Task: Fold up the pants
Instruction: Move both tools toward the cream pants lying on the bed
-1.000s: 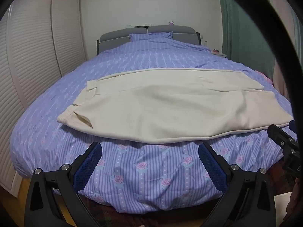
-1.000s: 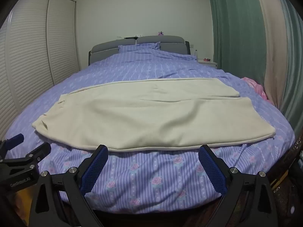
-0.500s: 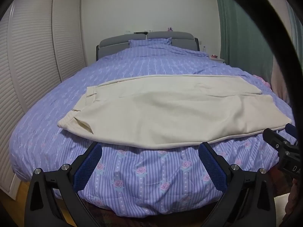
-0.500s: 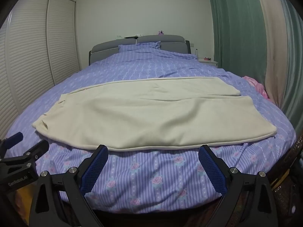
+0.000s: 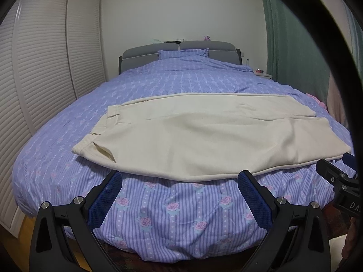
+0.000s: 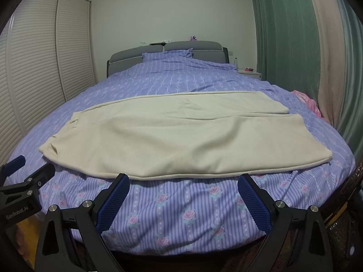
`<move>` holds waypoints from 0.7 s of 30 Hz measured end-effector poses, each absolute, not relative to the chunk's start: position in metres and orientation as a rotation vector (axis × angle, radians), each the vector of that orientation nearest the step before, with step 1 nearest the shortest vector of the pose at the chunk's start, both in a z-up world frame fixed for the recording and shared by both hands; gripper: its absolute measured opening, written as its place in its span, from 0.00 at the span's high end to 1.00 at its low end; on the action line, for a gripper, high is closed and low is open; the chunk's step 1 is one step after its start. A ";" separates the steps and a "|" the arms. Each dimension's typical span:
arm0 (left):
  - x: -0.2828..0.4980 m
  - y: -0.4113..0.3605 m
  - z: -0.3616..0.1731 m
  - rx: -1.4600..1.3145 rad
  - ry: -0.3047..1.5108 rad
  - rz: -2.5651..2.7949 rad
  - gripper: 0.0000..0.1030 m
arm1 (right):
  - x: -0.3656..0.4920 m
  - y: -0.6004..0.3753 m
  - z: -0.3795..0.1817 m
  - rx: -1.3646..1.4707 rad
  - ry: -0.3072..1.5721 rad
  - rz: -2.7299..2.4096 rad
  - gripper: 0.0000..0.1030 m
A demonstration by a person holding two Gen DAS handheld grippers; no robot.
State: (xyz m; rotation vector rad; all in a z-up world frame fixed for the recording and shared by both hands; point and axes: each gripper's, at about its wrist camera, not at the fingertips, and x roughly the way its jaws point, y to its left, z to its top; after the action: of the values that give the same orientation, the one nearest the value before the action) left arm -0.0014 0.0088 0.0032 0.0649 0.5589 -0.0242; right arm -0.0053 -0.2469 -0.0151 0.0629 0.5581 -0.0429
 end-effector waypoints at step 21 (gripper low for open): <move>-0.001 0.015 0.004 0.055 0.547 -0.006 0.00 | -0.002 -0.247 -0.018 0.066 0.564 -0.042 0.06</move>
State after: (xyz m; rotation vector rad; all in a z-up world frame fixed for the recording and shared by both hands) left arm -0.0011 0.0152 0.0039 0.0553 0.5471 -0.0056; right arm -0.0020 -0.2472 -0.0185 0.0658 0.5644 -0.0419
